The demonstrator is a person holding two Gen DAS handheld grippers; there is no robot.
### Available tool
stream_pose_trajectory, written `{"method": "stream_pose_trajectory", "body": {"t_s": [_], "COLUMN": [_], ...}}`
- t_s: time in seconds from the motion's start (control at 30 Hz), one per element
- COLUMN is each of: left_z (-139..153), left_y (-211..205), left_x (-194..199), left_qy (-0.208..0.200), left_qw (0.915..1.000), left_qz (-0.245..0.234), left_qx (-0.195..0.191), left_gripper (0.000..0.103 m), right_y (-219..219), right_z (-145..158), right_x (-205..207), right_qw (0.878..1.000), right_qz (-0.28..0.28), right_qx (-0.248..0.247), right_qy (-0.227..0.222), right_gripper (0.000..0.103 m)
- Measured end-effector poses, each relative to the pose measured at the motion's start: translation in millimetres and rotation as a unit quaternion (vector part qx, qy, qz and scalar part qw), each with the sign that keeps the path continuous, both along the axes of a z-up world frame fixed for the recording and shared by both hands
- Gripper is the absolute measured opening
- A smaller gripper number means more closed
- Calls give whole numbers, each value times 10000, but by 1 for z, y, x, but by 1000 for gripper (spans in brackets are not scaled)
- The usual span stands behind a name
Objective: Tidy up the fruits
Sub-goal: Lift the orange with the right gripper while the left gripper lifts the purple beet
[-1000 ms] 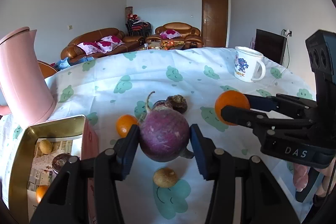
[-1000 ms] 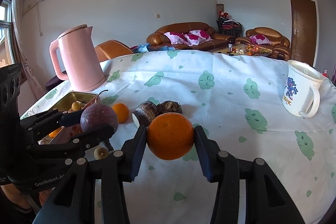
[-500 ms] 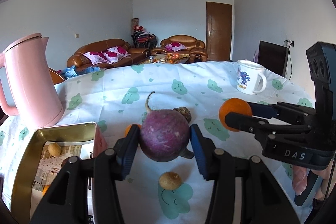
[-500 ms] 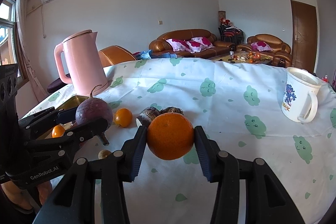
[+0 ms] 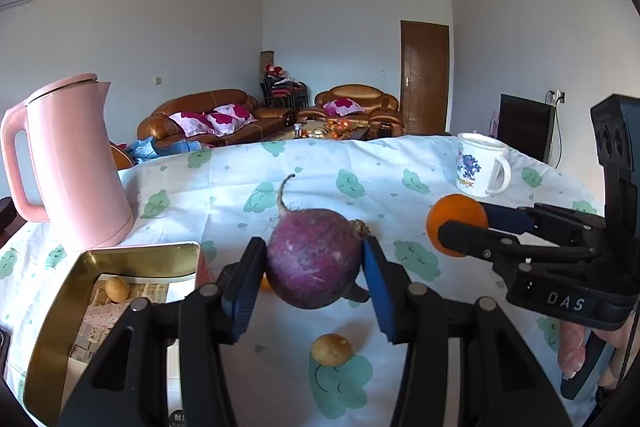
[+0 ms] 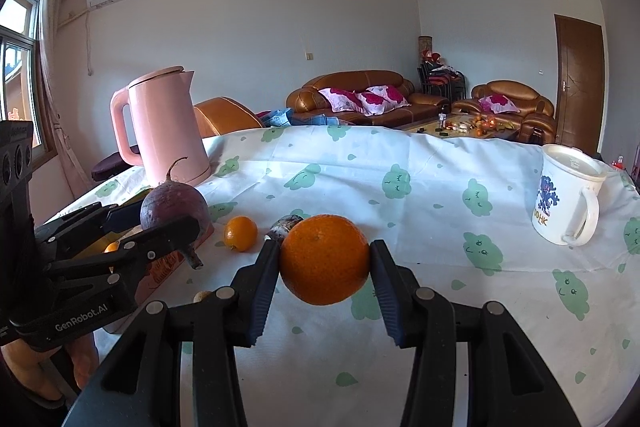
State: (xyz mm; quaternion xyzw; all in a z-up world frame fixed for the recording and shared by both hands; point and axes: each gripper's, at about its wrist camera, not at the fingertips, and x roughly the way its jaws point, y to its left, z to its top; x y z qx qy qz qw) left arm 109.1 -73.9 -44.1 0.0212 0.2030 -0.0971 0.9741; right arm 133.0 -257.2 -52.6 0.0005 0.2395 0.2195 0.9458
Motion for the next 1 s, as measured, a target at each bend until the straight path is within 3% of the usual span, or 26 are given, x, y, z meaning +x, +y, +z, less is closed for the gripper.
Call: {"method": "stream_pose_trajectory", "body": {"t_s": [1.0], "left_z": [5], "left_y": [-1], "left_x": [-17], "left_qy": [-462], "left_qw": [9987], "left_qz": [163], "left_qx": [99], "left_gripper": [51], "right_y": [-2], "right_z": [7], "right_x": [-21], "right_qw": [9983], "right_qz": [-9], "right_qx": [25], "right_qy": [-583], "right_gripper": [48]}}
